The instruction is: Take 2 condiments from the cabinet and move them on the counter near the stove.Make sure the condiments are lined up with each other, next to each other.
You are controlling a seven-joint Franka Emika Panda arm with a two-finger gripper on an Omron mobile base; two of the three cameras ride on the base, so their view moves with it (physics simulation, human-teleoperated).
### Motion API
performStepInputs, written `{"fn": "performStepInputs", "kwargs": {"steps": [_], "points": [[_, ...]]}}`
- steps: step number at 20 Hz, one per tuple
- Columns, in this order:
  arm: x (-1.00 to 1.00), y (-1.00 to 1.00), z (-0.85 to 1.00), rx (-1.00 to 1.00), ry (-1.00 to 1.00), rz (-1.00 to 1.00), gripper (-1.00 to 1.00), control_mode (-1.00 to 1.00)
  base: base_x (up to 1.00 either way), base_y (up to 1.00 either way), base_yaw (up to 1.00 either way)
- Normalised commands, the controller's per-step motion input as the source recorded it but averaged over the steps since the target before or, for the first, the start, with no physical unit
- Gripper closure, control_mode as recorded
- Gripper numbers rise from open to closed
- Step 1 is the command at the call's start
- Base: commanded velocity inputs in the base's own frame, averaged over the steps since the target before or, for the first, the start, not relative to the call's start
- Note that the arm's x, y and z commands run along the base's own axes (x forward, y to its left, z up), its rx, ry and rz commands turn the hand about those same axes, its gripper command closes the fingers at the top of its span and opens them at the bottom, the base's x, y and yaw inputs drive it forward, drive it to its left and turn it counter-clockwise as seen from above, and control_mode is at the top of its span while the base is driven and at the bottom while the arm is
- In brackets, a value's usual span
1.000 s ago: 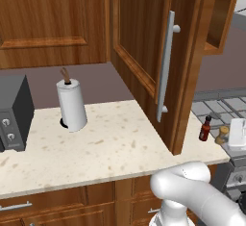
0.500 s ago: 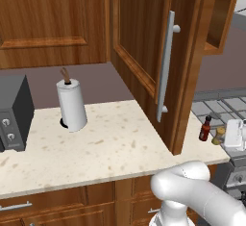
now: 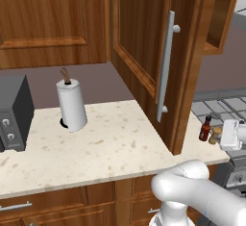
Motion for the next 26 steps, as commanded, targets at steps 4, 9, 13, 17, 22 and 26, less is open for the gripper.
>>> {"fn": "performStepInputs", "kwargs": {"steps": [4, 9, 13, 17, 22, 26], "points": [[0.07, 0.0, -0.14, 0.0, 0.0, 0.0, 1.0, -1.0, 0.0, 0.0, 0.0], [0.07, 0.0, -0.14, 0.0, 0.0, 0.0, 1.0, -1.0, 0.0, 0.0, 0.0], [0.11, 0.0, -0.11, 0.0, 0.0, 0.0, 1.0, -1.0, 0.0, 0.0, 0.0], [0.09, -0.05, -0.08, 0.01, 0.0, 0.0, 1.0, -1.0, 0.0, 0.0, 0.0], [0.02, -0.14, -0.09, 0.01, 0.0, 0.0, 1.0, -1.0, 0.0, 0.0, 0.0], [0.02, -0.17, -0.1, 0.01, 0.0, 0.0, 1.0, -1.0, 0.0, 0.0, 0.0]]}}
